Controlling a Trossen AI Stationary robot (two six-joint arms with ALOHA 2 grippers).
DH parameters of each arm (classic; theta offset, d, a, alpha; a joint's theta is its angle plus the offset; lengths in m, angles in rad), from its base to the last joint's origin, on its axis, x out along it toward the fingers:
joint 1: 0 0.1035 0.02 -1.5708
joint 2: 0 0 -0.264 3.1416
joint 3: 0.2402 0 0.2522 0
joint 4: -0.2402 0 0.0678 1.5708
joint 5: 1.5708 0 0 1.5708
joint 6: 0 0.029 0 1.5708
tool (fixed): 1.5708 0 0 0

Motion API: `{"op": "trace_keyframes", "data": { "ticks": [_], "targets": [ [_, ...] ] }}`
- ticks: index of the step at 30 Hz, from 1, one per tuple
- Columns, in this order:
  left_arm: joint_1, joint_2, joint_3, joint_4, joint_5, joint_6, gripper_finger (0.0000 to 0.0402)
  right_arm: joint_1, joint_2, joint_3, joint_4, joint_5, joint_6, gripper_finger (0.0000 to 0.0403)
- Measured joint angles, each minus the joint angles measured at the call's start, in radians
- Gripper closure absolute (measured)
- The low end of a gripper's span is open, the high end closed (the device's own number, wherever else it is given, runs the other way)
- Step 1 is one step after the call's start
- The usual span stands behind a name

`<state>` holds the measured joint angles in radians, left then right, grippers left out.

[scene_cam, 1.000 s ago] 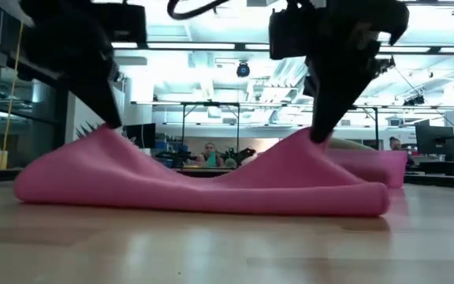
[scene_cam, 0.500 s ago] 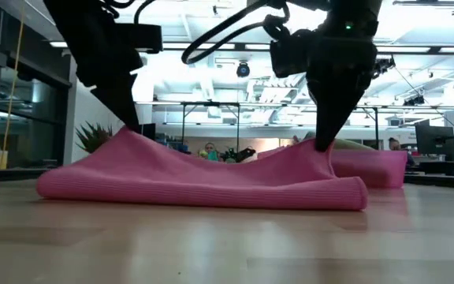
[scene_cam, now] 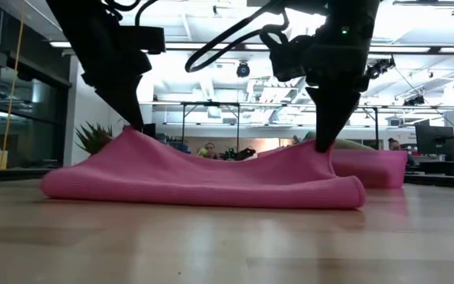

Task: Fold microfiber towels
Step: Fold the pink microfiber cloth

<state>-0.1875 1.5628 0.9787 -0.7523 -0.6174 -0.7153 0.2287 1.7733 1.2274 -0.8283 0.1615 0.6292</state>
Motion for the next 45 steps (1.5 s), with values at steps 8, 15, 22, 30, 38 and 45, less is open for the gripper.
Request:
{"op": "trace_keyframes", "data": {
  "ticks": [8,15,22,30,38,45],
  "targets": [
    [-0.002,0.0,0.0,-0.006,0.007,-0.037,0.0401,-0.013,0.0,0.0,-0.007,0.032,-0.007,0.0403],
    [-0.022,0.0,0.0,-0.016,0.0,-0.089,0.0401,-0.031,0.0,0.0,-0.019,0.036,-0.027,0.0403],
    [-0.025,0.0,0.0,-0.031,-0.023,-0.093,0.0401,-0.048,0.0,0.0,-0.019,0.026,-0.027,0.0403],
    [-0.023,0.0,0.0,-0.037,-0.023,-0.048,0.0394,-0.048,0.0,0.0,-0.019,0.025,-0.018,0.0403],
    [-0.022,0.0,0.0,-0.041,-0.054,-0.013,0.036,-0.049,0.0,0.0,-0.018,0.026,-0.024,0.0403],
    [-0.022,0.0,0.0,-0.067,-0.077,-0.006,0.0319,-0.051,0.0,0.0,-0.017,0.046,-0.027,0.0402]
  ]
}}
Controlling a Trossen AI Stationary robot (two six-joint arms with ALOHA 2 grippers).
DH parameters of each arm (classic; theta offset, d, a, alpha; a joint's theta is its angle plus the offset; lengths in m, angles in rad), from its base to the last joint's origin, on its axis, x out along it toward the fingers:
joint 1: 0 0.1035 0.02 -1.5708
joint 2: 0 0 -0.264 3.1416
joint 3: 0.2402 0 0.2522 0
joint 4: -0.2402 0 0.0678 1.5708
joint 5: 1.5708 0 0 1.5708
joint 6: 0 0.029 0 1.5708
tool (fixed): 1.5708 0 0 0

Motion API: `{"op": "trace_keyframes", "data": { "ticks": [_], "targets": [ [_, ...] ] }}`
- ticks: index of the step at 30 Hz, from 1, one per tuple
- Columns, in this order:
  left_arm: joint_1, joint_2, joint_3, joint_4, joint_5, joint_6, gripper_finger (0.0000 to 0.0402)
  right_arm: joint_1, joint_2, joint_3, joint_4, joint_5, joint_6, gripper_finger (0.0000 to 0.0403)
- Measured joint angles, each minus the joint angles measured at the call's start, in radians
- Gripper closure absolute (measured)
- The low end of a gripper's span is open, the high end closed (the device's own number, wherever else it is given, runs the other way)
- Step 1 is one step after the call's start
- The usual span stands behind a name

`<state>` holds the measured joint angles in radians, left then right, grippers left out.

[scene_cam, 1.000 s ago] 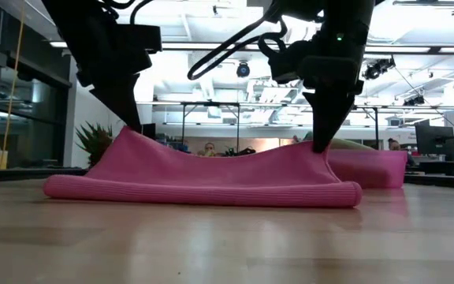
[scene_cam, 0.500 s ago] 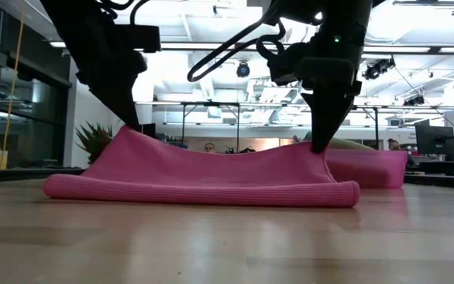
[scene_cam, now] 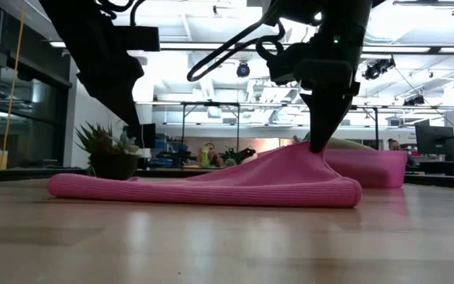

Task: Fold microfiber towels
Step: Fold the pink microfiber cloth

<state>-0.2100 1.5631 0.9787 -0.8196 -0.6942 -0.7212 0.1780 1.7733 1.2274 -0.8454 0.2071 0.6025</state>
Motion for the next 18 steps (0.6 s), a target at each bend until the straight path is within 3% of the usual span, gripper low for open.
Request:
{"op": "trace_keyframes", "data": {
  "ticks": [5,11,18],
  "targets": [
    [0.0,0.0,0.0,-0.018,0.009,0.0,0.0294,0.0,0.0,0.0,0.008,0.001,0.0,0.0377],
    [0.0,0.0,0.0,-0.014,0.032,-0.005,0.0279,-0.001,0.0,0.0,0.023,0.027,-0.002,0.0307],
    [0.0,0.0,-0.024,0.071,0.021,0.046,0.0275,0.001,0.0,-0.001,-0.035,0.079,-0.115,0.0257]
  ]
}}
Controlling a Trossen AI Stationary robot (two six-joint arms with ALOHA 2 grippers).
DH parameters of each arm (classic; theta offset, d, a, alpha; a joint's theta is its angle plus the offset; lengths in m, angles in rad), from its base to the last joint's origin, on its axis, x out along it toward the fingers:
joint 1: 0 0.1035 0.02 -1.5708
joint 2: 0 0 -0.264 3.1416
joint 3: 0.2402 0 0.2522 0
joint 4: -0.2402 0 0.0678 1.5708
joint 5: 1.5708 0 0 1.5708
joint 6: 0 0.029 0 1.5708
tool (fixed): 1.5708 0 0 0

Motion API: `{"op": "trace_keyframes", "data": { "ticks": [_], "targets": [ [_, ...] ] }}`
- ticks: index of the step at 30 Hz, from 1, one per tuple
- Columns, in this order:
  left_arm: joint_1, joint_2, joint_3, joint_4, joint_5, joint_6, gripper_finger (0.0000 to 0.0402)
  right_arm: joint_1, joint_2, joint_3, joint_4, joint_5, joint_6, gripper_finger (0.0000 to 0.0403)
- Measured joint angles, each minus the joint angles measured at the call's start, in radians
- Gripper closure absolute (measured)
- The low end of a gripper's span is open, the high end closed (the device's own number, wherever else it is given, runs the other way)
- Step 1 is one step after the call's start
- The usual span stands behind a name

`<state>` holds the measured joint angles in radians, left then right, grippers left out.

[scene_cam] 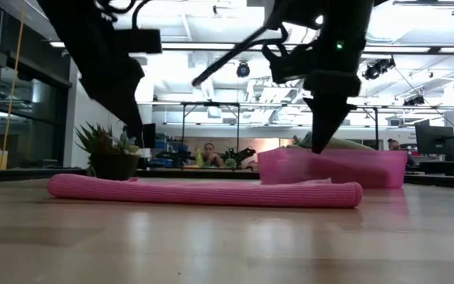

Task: Fold microfiber towels
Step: Fold the pink microfiber cloth

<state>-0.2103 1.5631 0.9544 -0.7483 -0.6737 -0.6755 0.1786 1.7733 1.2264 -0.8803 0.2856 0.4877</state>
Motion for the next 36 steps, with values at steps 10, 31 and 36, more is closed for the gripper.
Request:
{"op": "trace_keyframes", "data": {
  "ticks": [10,31,36],
  "targets": [
    [-0.003,-0.236,-0.347,0.468,0.248,0.023,0.0276,0.092,-0.227,-0.305,0.177,-0.088,0.191,0.0256],
    [0.264,-0.292,-0.599,0.888,0.401,0.157,0.0325,0.115,-0.451,-0.653,0.818,-0.023,0.376,0.0256],
    [0.309,-0.227,-0.599,0.885,0.45,0.148,0.0325,0.094,-0.451,-0.653,0.828,-0.019,0.376,0.0256]
  ]
}}
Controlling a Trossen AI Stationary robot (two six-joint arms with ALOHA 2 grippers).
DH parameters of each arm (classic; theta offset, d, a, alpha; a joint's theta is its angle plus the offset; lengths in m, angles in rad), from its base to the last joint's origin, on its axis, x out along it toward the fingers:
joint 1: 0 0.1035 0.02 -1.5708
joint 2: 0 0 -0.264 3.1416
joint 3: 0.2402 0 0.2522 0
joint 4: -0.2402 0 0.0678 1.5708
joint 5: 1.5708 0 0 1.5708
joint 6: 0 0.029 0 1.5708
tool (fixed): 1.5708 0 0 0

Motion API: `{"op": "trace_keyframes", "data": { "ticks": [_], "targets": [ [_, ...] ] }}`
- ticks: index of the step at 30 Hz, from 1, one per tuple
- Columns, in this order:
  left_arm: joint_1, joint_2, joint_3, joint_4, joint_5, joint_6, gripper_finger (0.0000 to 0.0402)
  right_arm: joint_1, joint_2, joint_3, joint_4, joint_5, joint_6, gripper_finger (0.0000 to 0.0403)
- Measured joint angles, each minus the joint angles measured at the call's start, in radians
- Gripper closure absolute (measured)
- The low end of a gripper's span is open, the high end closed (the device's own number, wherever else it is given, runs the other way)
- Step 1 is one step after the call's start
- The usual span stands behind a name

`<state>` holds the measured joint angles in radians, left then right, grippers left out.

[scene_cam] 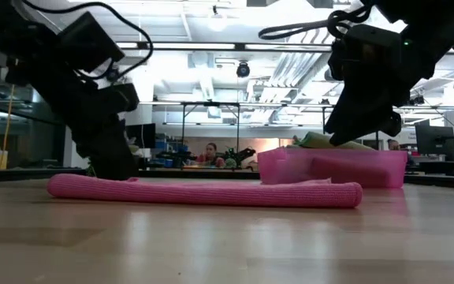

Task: Fold microfiber towels
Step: Fold the pink microfiber cloth

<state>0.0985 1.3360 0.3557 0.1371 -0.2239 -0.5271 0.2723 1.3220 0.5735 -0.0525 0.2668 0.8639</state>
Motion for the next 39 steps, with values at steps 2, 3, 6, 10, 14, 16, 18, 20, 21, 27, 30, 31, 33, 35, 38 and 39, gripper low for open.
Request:
{"op": "trace_keyframes", "data": {
  "ticks": [2,3,6,10,14,16,18,20,21,27,30,31,33,35,38,39],
  "targets": [
    [0.009,0.016,0.0,0.019,0.011,-0.001,0.0317,-0.005,0.0,0.0,-0.001,0.0,0.0,0.0256],
    [0.012,0.022,0.0,0.03,0.012,-0.001,0.0313,-0.006,0.0,0.0,0.0,0.0,0.0,0.0256],
    [0.02,0.028,0.0,0.055,0.033,0.007,0.0298,-0.006,0.0,0.0,-0.001,0.0,0.0,0.0256],
    [0.033,0.028,0.0,0.031,0.06,0.033,0.0284,-0.006,0.0,0.0,0.0,0.0,0.0,0.0256],
    [0.048,0.028,0.0,0.008,0.05,0.039,0.028,-0.006,0.0,0.0,-0.001,0.001,0.0,0.0256],
    [0.055,0.028,0.0,0.013,0.048,0.037,0.0282,-0.006,0.0,0.0,-0.001,0.008,0.0,0.0256],
    [0.06,0.028,0.0,0.019,0.049,0.036,0.0286,-0.006,0.0,0.0,-0.001,0.014,0.0,0.0256],
    [0.06,0.028,0.0,0.013,0.049,0.037,0.0291,-0.006,0.0,0.0,-0.001,0.015,0.0,0.0256],
    [0.06,0.031,0.0,0.012,0.055,0.04,0.0294,-0.006,0.0,0.0,-0.001,0.014,0.0,0.0256],
    [0.058,0.074,0.0,0.045,0.068,0.033,0.0299,-0.006,0.0,0.0,-0.001,0.014,0.0,0.0256],
    [0.058,0.078,0.0,0.067,0.067,0.033,0.0299,-0.006,0.0,0.0,-0.002,0.014,0.0,0.0256],
    [0.058,0.078,0.0,0.067,0.066,0.034,0.0299,-0.006,0.0,0.0,-0.002,0.014,0.0,0.0256],
    [0.058,0.078,0.0,0.059,0.066,0.05,0.03,-0.006,0.0,0.0,-0.002,0.015,0.0,0.0256],
    [0.058,0.078,0.0,0.046,0.061,0.07,0.03,-0.006,0.0,0.0,-0.002,0.014,0.0,0.0256],
    [0.058,0.078,0.0,0.04,0.058,0.086,0.0309,-0.006,0.0,0.0,-0.002,0.015,0.0,0.0256],
    [0.058,0.078,0.0,0.041,0.056,0.086,0.0316,-0.006,0.0,0.0,-0.002,0.015,0.0,0.0256]
  ]
}}
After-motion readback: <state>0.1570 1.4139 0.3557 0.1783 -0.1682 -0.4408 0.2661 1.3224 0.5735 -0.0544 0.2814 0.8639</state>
